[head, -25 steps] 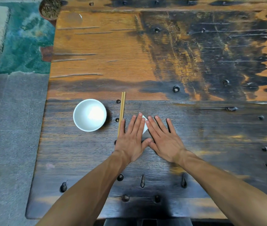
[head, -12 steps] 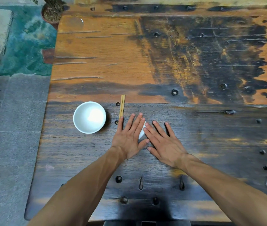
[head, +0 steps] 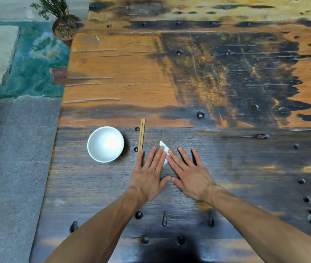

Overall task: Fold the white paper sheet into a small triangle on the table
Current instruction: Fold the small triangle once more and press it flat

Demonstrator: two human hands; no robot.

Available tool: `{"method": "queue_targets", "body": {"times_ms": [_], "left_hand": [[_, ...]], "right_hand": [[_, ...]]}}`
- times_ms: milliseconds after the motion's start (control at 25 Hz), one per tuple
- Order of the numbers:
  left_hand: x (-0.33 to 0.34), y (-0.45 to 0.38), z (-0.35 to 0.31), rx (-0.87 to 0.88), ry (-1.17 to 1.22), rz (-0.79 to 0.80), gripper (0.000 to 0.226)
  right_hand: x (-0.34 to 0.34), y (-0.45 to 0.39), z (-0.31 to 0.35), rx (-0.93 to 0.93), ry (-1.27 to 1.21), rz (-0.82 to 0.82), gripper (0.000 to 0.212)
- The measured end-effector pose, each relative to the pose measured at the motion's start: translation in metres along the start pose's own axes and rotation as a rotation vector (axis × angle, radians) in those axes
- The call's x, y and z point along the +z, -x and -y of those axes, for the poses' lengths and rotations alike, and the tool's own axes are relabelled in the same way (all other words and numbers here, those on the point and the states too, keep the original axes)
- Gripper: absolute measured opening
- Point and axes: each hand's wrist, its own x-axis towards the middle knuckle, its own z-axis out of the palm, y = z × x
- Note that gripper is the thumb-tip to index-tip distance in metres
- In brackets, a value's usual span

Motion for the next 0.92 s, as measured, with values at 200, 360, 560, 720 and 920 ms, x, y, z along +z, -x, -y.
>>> {"method": "queue_targets", "body": {"times_ms": [200, 360, 560, 720, 920], "left_hand": [[0.011, 0.038, -0.001, 0.048, -0.012, 0.0, 0.076], [0.005, 0.041, -0.002, 0.084, -0.03, -0.019, 0.073], [0.002, 0.038, 0.001, 0.103, -0.025, -0.027, 0.069], [0.005, 0.038, 0.003, 0.098, -0.018, -0.021, 0.068], [0.007, 0.038, 0.004, 0.099, -0.014, 0.003, 0.069]], "right_hand": [[-0.004, 0.002, 0.003, 0.001, 0.022, 0.011, 0.071], [-0.007, 0.003, 0.009, 0.022, 0.032, 0.036, 0.069], [-0.01, 0.003, 0.01, 0.061, -0.034, 0.06, 0.068], [-0.01, 0.003, 0.01, 0.062, -0.056, 0.086, 0.069], [-0.013, 0.003, 0.005, 0.045, -0.035, 0.1, 0.071]]}}
